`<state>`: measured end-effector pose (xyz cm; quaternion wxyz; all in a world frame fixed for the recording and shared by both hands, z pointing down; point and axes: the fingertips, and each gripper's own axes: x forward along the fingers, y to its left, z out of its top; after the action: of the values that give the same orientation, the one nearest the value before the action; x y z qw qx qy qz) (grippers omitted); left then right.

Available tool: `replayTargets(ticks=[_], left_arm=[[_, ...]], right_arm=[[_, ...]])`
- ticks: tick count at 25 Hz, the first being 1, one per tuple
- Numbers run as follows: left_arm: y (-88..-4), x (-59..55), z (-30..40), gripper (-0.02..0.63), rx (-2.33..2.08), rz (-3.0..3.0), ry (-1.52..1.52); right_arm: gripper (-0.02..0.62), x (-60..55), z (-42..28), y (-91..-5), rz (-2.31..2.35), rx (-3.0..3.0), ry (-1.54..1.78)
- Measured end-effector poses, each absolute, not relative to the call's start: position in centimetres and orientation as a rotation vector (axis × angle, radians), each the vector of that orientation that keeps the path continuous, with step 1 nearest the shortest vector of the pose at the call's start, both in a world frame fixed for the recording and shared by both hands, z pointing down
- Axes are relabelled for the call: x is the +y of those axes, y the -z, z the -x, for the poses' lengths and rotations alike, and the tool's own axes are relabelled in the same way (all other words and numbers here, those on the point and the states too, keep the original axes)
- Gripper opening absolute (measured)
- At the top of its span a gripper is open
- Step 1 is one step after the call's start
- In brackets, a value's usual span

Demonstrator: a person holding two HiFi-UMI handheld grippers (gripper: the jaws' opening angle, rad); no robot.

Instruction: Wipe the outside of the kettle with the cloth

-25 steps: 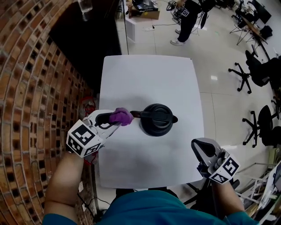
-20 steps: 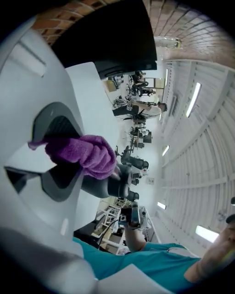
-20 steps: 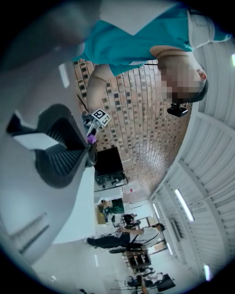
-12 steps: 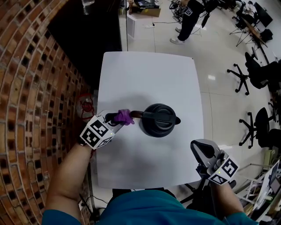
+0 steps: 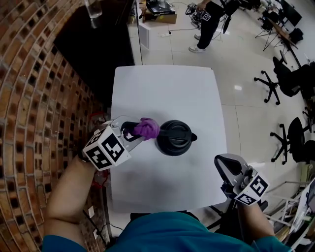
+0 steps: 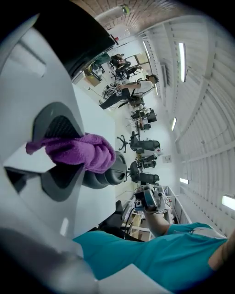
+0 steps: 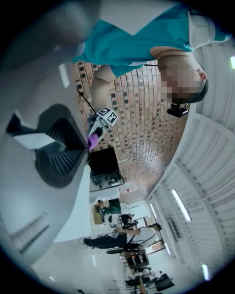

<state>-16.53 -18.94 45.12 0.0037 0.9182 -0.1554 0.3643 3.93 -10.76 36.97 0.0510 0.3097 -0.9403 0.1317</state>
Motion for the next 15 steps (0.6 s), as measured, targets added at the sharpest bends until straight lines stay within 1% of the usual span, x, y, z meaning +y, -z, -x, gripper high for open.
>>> replayTargets(ticks=[4, 9, 12, 15], left_arm=[[-45.7, -19.3, 17.5, 0.118, -0.493, -2.846, -1.099], [-48.2, -17.7, 20.0, 0.118, -0.516, -2.754, -1.198], [-44.9, -17.8, 19.8, 0.118, -0.55, -2.802, -1.204], [-39.4, -18.2, 16.3, 0.118, -0.512, -2.926, -1.238]], right_arm=[[0.003, -10.5, -4.7, -37.1, -0.971, -2.862, -0.395], [0.003, -10.1, -5.8, -37.5, -1.005, -2.865, -0.418], [0.003, -10.0, -6.2, -36.9, -1.016, -2.885, -0.404], [0.003, -9.9, -6.9, -36.2, -1.04, -2.901, -0.384]])
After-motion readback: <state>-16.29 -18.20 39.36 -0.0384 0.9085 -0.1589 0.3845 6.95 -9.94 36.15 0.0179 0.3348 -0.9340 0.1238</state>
